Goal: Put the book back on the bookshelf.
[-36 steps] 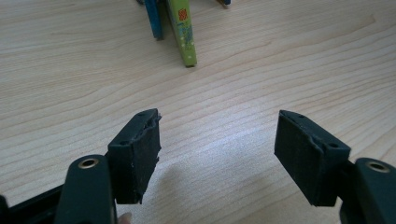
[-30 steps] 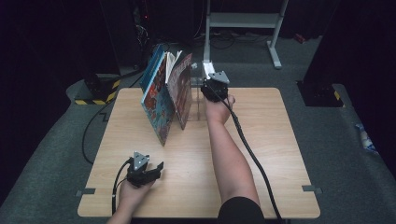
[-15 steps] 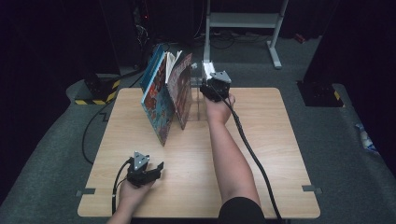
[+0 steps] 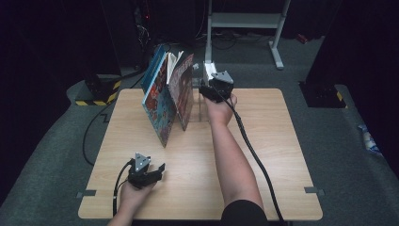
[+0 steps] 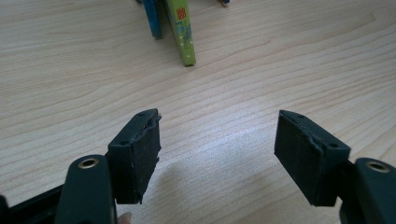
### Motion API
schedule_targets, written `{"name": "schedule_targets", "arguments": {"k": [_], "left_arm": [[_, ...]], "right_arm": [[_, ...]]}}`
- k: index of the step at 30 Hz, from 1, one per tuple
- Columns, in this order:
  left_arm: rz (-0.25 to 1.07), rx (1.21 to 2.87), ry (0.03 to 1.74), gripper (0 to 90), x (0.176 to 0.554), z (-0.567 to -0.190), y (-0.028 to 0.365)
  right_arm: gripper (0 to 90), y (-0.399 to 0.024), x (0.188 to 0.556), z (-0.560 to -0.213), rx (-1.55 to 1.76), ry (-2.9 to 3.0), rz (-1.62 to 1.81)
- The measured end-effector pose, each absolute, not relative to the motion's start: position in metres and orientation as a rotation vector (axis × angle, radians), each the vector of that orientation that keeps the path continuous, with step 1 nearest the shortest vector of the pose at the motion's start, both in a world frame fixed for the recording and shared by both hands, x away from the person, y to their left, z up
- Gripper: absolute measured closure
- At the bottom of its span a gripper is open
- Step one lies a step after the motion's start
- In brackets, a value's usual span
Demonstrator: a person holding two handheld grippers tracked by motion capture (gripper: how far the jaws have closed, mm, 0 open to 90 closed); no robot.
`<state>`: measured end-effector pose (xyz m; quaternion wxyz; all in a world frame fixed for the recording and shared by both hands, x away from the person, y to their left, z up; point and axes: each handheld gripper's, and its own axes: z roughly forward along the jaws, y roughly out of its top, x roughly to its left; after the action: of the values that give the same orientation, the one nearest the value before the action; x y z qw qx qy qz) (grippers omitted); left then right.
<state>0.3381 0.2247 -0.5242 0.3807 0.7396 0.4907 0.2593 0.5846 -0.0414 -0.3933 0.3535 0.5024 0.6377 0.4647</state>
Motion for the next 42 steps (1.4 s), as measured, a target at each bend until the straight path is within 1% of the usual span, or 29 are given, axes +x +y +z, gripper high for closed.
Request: {"name": "schedule_targets", "arguments": {"k": [12, 15, 34, 42], "left_arm": [[0.657, 1.885, 1.258, 31.5, 0.338, -0.524, 0.224], [0.662, 1.885, 1.257, 31.5, 0.338, -0.525, 0.223], [0.662, 1.892, 1.262, 31.5, 0.339, -0.525, 0.222], [0.663, 1.896, 1.252, 30.1, 0.339, -0.525, 0.222]], "right_arm": [[12.6, -0.045, 0.582, -0.389, 1.282, 1.676, 1.221], [9.3, -0.046, 0.580, -0.388, 1.277, 1.685, 1.222], [8.6, -0.054, 0.564, -0.386, 1.248, 1.722, 1.206], [8.6, -0.057, 0.556, -0.389, 1.231, 1.736, 1.215]]}}
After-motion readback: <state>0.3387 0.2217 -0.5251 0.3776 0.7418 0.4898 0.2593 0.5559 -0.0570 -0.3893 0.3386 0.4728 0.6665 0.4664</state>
